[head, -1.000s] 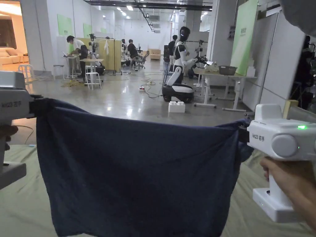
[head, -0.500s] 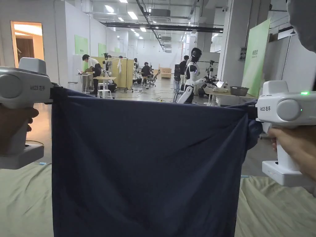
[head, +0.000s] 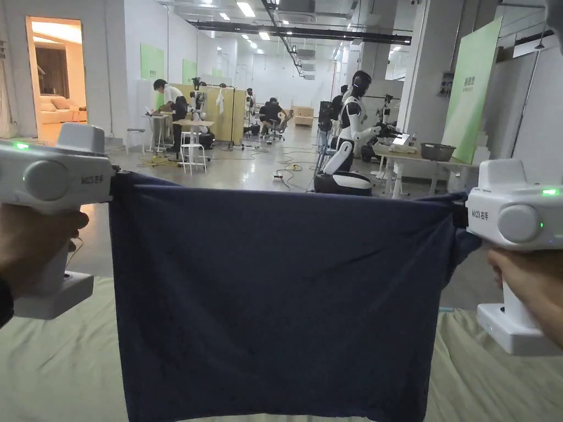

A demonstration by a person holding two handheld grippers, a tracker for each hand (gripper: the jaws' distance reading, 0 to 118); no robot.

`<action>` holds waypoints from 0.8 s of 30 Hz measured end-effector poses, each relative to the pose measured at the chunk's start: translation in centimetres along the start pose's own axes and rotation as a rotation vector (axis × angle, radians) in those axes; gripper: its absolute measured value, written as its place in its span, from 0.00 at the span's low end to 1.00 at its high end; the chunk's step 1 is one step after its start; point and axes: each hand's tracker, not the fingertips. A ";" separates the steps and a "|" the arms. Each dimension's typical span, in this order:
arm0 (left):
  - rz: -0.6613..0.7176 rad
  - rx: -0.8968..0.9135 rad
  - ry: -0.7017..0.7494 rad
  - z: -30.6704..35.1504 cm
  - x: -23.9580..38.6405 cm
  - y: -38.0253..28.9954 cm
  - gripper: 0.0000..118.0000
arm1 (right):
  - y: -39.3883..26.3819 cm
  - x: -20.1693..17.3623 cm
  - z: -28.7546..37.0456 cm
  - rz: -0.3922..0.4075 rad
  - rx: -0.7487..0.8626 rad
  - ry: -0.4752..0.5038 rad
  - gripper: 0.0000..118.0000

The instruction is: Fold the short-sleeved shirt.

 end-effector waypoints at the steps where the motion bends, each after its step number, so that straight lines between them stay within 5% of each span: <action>1: -0.014 0.000 -0.001 1.0 0.8 -1.2 0.05 | -1.2 -0.1 0.3 0.003 -0.015 0.003 0.06; 7: -0.021 -0.026 -0.021 1.4 0.0 -3.6 0.05 | -10.6 -1.2 4.0 0.084 -0.082 0.035 0.06; 9: -0.018 -0.025 -0.029 4.3 0.8 -12.6 0.05 | -13.6 -1.4 5.9 0.098 -0.102 0.043 0.06; 15: -0.008 -0.059 -0.081 16.2 4.0 -20.4 0.05 | -21.5 -1.7 13.9 0.121 -0.178 0.064 0.06; 24: 0.017 -0.374 -0.137 23.1 0.9 -32.6 0.05 | -31.4 -3.0 24.6 0.170 -0.398 0.093 0.06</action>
